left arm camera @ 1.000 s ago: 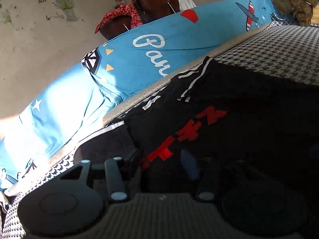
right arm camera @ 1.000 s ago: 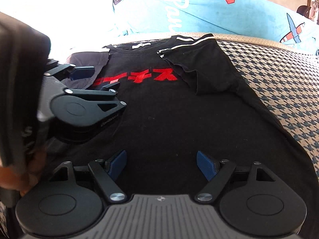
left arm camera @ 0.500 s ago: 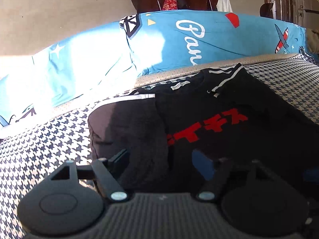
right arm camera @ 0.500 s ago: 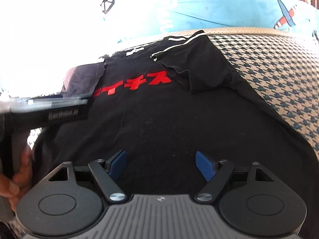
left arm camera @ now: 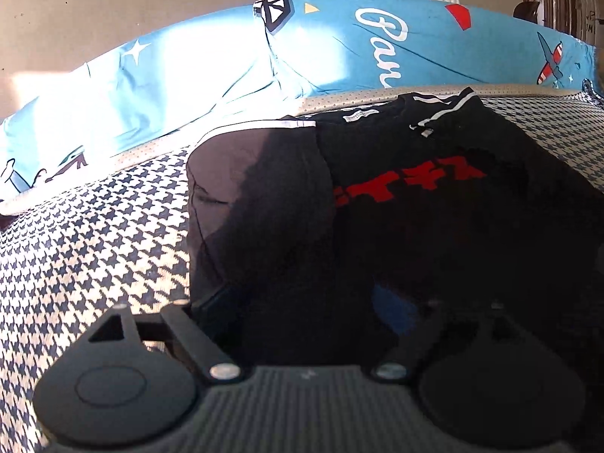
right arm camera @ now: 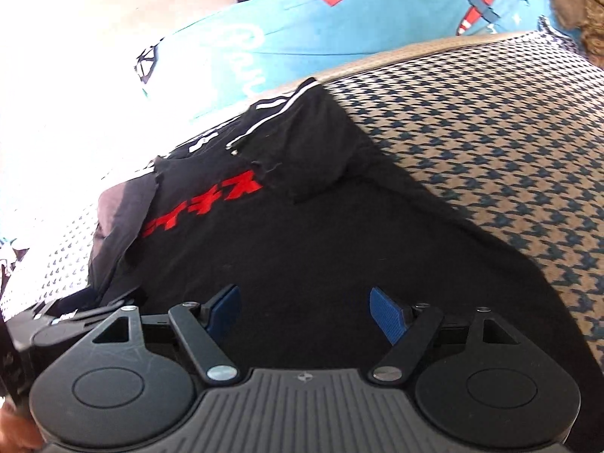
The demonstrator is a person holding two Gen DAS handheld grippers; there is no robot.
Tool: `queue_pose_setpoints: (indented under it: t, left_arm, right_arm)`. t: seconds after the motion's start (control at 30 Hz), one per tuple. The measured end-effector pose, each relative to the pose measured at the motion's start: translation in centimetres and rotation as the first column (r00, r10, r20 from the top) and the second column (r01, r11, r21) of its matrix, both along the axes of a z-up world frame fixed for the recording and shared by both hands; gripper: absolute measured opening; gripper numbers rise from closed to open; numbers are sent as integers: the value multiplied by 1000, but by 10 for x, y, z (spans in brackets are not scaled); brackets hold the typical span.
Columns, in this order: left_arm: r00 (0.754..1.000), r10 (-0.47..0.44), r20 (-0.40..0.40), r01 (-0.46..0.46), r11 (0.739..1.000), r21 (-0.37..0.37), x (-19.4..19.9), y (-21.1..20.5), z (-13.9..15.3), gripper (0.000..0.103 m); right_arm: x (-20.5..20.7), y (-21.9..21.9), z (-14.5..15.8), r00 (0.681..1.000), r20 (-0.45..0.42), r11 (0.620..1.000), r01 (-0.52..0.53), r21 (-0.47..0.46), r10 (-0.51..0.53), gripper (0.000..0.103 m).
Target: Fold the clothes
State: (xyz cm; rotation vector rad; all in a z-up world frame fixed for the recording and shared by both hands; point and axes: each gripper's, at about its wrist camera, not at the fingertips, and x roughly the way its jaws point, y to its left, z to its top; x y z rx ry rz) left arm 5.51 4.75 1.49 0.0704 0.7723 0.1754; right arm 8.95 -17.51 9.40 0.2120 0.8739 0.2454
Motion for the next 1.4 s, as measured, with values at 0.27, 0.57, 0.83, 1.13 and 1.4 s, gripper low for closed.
queue_pose_setpoints:
  t: [0.27,0.57,0.83,1.13,1.4]
  left_arm:
    - [1000,12,-20,-13,998,-55,-30,-2,3,84]
    - [999,17,-29,-19,998,-55,-70,-10,6,87]
    - [999,19,-36,-21,998,-54,-95,-16,6,89]
    - [999,4,-43,-6,999,-49,-119,-27,8,89]
    - [999,-13,-48,11,999,-37,-138,-38,7,89]
  right_arm:
    - [0,-21,-5,999,-34,998,30,49,-28,73]
    - [-12,-33,-6,998,-19,998,62,13,-61,73]
    - [-36,-38,-9,999,22,995,25,-96,-23,73]
    - [-78,-27,-17,994,84,968,-49,-248,72,74]
    - [-103,-30,-19,992,91,962,-62,-266,89,75]
